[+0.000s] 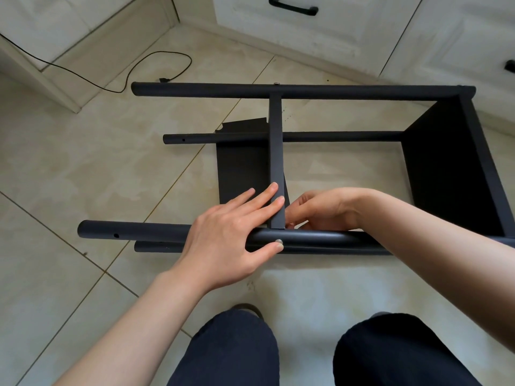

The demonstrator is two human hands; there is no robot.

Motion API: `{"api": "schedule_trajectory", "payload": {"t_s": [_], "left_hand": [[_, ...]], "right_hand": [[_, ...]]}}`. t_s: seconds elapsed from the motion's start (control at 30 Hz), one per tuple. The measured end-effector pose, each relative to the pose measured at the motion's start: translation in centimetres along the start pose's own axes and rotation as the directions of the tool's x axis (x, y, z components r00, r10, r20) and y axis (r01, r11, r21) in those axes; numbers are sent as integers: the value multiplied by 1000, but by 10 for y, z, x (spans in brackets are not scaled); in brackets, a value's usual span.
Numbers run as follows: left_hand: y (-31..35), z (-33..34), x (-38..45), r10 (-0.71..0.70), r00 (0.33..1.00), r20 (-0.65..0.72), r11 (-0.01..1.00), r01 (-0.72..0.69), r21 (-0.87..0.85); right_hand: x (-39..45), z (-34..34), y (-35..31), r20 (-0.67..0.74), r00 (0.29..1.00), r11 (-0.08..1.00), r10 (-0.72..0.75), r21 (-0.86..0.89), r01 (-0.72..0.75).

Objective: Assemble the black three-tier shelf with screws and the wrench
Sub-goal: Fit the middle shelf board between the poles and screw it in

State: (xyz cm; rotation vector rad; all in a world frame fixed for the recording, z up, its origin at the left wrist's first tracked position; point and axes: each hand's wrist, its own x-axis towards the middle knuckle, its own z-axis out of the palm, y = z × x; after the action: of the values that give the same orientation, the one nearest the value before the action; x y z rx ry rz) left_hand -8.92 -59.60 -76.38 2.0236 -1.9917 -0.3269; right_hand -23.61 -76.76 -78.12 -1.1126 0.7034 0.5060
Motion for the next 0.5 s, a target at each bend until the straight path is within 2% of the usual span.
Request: {"api": "schedule_trajectory", "payload": {"t_s": [0.13, 0.4, 0.5], "left_hand": [[0, 1, 0, -1, 1000, -3, 1000, 1, 4], [0, 0, 0, -1, 1000, -7, 1000, 1, 1], [0, 0, -1, 0, 1000, -8, 1000, 0, -1]], "right_hand": [[1, 1, 2, -32, 999, 1000, -20, -23, 19], [7, 4, 0, -117, 990, 992, 77, -92, -88], [2, 2, -3, -87, 993, 995, 78, -61, -84]]}}
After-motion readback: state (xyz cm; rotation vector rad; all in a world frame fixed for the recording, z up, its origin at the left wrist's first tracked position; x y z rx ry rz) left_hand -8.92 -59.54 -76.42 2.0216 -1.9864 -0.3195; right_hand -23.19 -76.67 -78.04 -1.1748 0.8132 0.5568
